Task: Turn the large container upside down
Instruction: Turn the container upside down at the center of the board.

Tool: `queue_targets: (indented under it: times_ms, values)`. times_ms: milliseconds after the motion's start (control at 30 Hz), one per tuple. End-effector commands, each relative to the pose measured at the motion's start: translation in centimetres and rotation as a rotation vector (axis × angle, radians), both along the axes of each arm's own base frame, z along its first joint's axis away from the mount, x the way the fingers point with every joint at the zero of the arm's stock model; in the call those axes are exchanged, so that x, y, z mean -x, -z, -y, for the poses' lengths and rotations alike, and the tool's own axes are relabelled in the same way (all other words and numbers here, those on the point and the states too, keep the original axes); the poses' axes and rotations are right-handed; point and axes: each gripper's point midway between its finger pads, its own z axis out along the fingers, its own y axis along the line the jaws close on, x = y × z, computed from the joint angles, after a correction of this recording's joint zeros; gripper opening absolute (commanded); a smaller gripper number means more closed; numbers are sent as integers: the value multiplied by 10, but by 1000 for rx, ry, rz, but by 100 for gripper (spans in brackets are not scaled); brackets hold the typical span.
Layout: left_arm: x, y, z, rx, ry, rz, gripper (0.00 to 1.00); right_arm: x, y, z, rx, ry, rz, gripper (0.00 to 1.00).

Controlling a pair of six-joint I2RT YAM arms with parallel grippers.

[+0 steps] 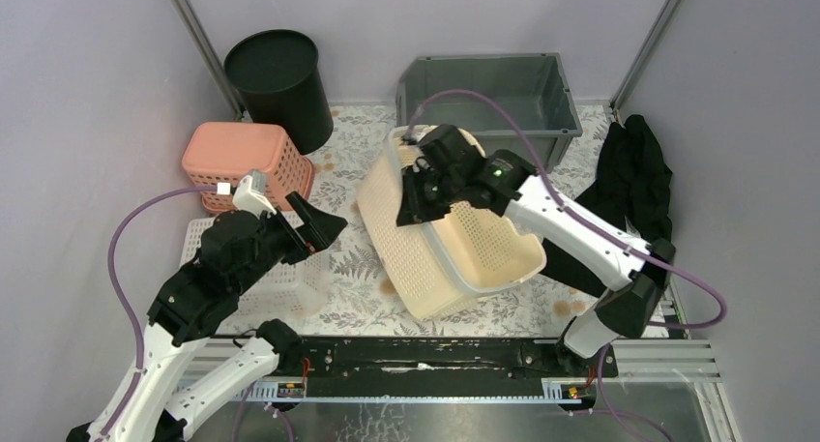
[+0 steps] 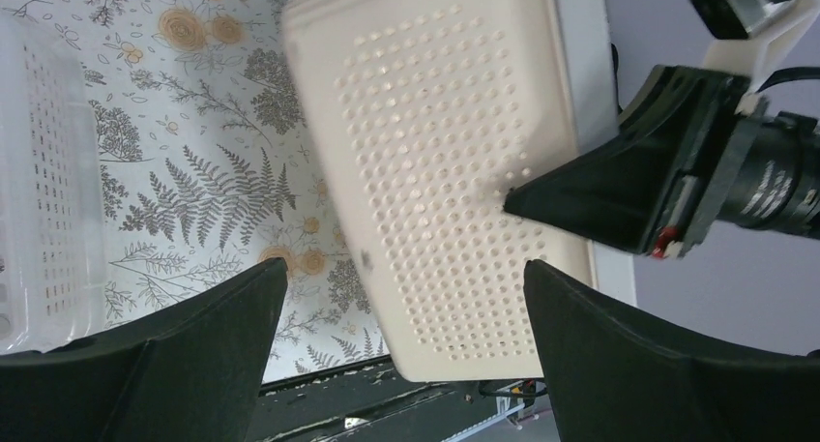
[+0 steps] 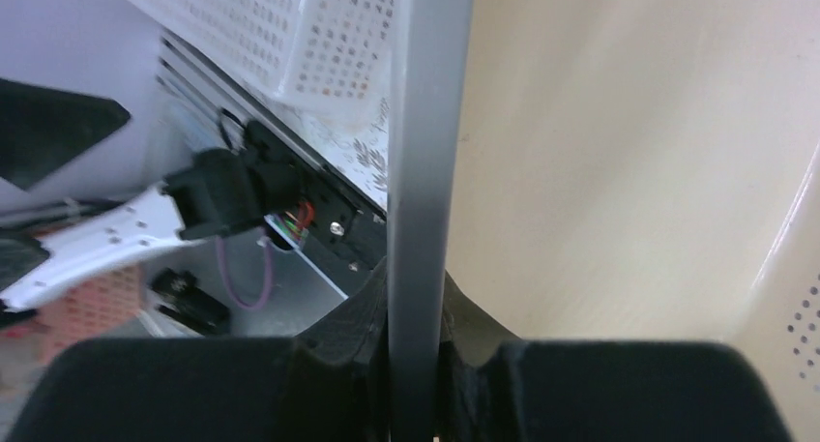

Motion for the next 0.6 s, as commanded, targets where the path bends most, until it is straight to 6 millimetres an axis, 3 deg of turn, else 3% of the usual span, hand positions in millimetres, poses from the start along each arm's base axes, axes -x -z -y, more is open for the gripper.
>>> queue_targets:
  times_ms: [0,400,567]
  values:
    - [2,-11,-8,-5,-23,32,100,0,-79,-6,-359,5,-3,0]
    - [3,-10,-8,-1,-20,29,100,-6,-140,13,-734,17,-89,0]
    - [2,-8,-8,-7,-19,25,100,-6,-146,22,-856,16,-141,0]
